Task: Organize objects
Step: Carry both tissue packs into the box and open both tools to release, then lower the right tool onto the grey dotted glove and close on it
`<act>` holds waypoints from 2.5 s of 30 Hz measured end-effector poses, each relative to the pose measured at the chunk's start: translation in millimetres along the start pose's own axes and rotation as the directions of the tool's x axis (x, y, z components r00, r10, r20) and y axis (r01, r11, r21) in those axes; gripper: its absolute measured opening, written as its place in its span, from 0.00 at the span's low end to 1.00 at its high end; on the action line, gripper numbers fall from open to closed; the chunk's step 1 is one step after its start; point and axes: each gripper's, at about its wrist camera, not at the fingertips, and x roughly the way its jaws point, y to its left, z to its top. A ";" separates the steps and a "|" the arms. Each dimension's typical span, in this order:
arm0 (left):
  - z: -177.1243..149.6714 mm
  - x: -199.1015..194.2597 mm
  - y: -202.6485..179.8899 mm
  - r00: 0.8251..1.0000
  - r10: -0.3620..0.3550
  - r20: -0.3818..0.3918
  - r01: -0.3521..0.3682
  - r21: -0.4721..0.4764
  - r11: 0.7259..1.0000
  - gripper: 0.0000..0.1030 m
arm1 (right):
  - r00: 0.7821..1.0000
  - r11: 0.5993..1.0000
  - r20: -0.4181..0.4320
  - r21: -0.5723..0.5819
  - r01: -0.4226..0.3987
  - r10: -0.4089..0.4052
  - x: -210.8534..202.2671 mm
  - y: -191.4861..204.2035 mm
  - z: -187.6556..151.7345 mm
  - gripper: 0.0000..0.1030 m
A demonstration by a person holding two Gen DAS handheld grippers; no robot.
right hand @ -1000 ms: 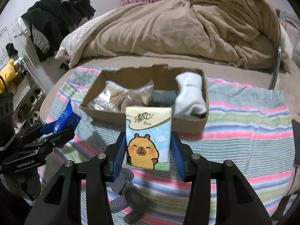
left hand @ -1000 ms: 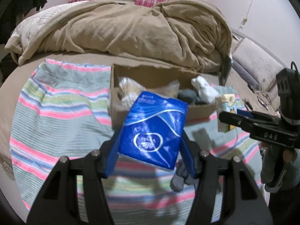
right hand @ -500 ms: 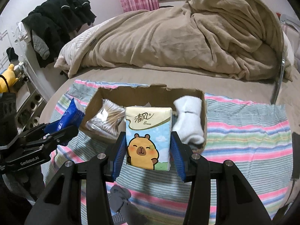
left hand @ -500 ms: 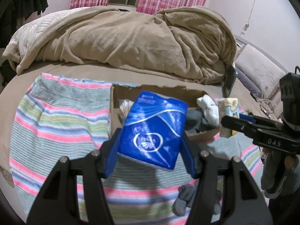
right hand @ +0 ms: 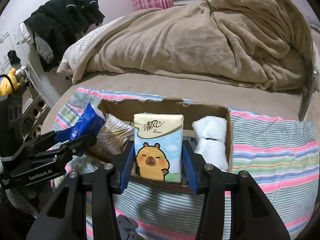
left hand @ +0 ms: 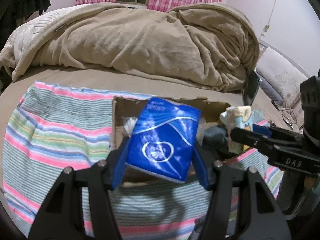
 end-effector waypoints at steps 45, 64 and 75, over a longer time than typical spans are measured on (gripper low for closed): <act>-10.3 -19.5 -11.0 0.999 0.051 -0.008 -0.051 0.013 0.999 0.74 | 1.000 1.000 -0.028 0.017 -0.001 0.001 -2.0 14.9 -19.1 0.67; -33.8 -87.5 -17.1 0.998 0.035 0.043 -0.035 -0.003 0.999 0.74 | 0.999 0.999 0.018 0.019 0.029 -0.029 -61.1 27.6 -43.0 0.67; -50.7 -109.9 -16.9 0.998 0.041 0.047 -0.041 -0.004 0.999 0.75 | 0.999 0.999 0.018 0.022 0.046 -0.046 -78.5 32.6 -63.7 0.67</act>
